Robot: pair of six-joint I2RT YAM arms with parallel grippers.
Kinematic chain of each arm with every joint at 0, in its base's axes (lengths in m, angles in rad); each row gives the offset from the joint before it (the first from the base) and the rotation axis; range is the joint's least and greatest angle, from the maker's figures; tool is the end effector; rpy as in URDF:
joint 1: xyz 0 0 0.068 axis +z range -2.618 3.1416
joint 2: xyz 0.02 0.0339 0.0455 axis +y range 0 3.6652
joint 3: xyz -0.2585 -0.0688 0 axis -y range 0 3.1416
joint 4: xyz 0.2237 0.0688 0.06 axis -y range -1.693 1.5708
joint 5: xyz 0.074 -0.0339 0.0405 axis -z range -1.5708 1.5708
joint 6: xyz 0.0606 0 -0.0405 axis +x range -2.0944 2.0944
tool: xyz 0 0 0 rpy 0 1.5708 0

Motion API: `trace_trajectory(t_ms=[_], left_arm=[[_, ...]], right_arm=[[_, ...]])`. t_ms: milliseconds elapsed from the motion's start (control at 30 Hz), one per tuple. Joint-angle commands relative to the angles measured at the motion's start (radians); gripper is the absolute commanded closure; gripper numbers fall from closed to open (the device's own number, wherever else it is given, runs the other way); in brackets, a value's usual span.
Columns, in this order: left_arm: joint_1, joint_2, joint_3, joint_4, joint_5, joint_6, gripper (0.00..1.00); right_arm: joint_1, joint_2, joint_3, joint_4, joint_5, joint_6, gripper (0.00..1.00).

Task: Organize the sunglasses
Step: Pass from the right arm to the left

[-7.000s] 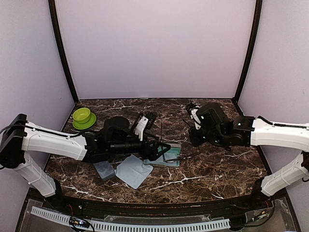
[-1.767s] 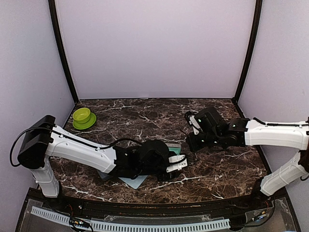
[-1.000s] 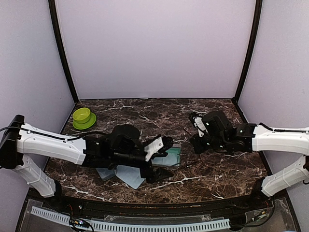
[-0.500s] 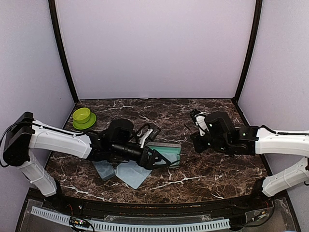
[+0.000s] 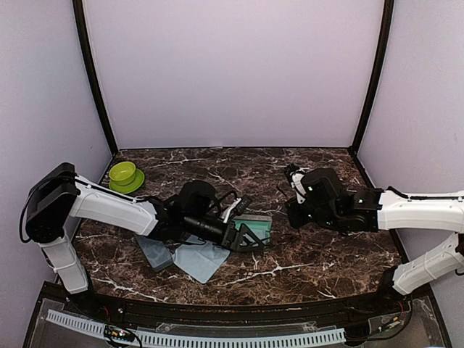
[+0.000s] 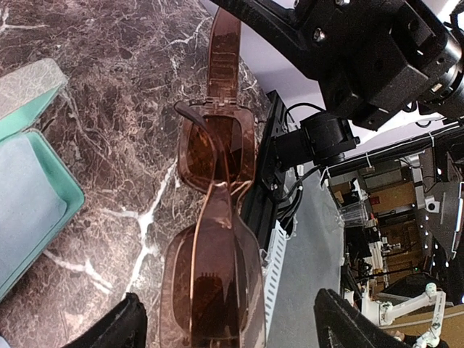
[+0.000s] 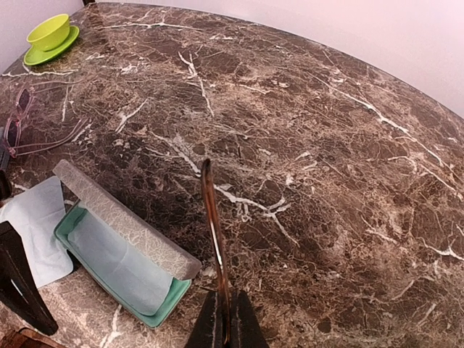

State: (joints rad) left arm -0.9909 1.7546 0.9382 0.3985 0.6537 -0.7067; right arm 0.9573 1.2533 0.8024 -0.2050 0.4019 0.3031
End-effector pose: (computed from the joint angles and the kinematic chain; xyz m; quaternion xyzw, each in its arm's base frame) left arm 0.1751 -0.3345 0.1962 0.2857 0.7612 -0.5653 0.1391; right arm 0.1746 0.2068 0.2365 -0.1990 0.8608 0.1104 0.4552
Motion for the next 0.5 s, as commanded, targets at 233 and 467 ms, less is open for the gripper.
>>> trace_trajectory(t_ms=[233, 467], left_arm=[[0.006, 0.043, 0.036, 0.059, 0.067, -0.03, 0.26], [0.006, 0.029, 0.028, 0.074, 0.027, -0.029, 0.33]], right_arm=[[0.011, -0.01, 0.027, 0.019, 0.038, 0.069, 1.0], [0.011, -0.026, 0.008, 0.01, 0.046, 0.109, 1.0]])
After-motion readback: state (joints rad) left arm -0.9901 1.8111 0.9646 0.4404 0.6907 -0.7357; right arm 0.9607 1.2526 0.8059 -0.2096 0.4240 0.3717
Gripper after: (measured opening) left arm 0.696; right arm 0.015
